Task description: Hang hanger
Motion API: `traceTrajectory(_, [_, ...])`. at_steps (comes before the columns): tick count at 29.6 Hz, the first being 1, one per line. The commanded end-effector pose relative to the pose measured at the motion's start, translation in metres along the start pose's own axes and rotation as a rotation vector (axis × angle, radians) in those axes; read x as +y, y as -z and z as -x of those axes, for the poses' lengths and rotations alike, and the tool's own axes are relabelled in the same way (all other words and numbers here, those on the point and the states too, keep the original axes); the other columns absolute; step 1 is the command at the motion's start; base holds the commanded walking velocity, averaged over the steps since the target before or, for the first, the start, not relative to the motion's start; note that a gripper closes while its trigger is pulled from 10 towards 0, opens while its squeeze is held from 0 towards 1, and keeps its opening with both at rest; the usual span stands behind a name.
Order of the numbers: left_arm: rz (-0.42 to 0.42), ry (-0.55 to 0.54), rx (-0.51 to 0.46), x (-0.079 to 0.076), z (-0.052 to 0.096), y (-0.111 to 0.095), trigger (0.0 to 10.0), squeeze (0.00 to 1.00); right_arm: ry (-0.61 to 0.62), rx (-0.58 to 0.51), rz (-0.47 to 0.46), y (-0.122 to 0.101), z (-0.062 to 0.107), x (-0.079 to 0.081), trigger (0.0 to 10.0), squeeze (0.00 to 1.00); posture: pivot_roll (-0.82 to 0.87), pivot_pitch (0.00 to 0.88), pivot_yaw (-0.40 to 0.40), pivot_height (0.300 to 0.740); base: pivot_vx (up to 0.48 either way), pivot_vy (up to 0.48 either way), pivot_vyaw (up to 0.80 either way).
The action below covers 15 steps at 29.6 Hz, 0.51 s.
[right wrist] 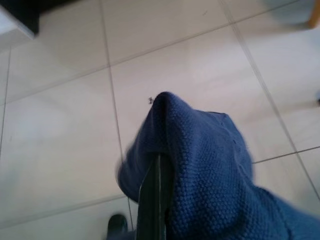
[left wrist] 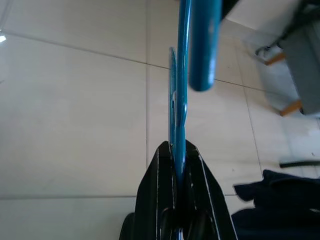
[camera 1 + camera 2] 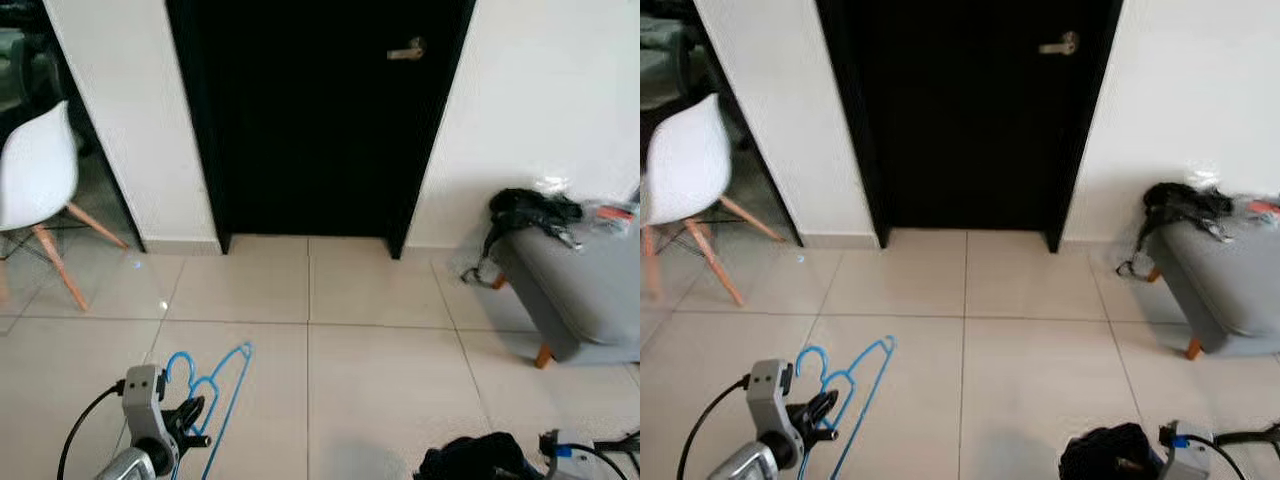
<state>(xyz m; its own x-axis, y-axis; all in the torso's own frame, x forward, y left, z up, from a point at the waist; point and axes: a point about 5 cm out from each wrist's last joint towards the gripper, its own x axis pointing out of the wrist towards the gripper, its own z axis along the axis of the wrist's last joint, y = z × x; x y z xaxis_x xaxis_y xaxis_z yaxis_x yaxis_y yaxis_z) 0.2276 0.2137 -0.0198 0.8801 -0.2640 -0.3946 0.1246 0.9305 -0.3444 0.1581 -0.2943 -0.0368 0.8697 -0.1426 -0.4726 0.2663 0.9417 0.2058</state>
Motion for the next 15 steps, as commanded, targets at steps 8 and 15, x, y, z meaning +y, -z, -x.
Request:
traceTrajectory(8, [-0.007,-0.008,0.000,0.0021,0.0009,-0.0023,10.0,0.00,-0.009,-0.029,0.005,-0.0053,-0.0010,0.0027,10.0,0.00,0.00,0.098,-0.030,0.740,0.000,0.000,0.65])
traceTrajectory(15, [-0.010,-0.003,-0.006,0.0011,0.0005,-0.0046,10.0,0.00,-0.014,-0.046,0.007,-0.0086,-0.0012,0.0057,10.0,0.00,0.00,0.100,-0.023,0.740,0.000,0.000,0.66])
